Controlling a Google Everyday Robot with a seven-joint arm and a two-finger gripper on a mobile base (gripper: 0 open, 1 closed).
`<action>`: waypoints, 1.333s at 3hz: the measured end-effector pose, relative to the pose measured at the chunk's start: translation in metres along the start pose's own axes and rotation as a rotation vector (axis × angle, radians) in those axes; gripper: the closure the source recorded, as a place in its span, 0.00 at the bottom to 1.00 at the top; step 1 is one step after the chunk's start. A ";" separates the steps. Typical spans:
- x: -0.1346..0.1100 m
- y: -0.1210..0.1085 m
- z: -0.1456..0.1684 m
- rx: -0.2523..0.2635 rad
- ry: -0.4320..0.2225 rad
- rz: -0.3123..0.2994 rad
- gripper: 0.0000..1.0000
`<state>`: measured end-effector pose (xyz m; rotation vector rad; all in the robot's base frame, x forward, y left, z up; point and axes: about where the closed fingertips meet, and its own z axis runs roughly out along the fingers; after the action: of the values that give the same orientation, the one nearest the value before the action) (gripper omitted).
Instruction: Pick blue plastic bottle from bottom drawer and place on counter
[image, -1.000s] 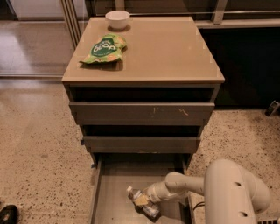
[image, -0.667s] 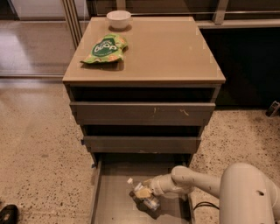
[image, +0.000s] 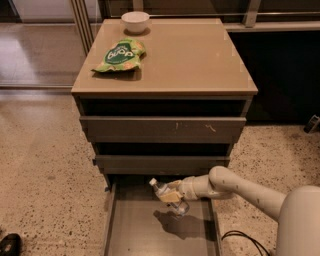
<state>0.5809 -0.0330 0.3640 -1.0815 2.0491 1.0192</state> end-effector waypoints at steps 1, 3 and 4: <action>-0.069 -0.007 -0.045 -0.030 -0.014 -0.037 1.00; -0.080 0.002 -0.043 -0.056 0.000 -0.064 1.00; -0.116 0.019 -0.052 -0.062 -0.015 -0.118 1.00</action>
Offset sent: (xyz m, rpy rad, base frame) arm 0.0289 -0.0123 0.0607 0.0143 -0.0221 0.0210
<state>0.6138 -0.0230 0.4879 -1.2082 1.9287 1.0335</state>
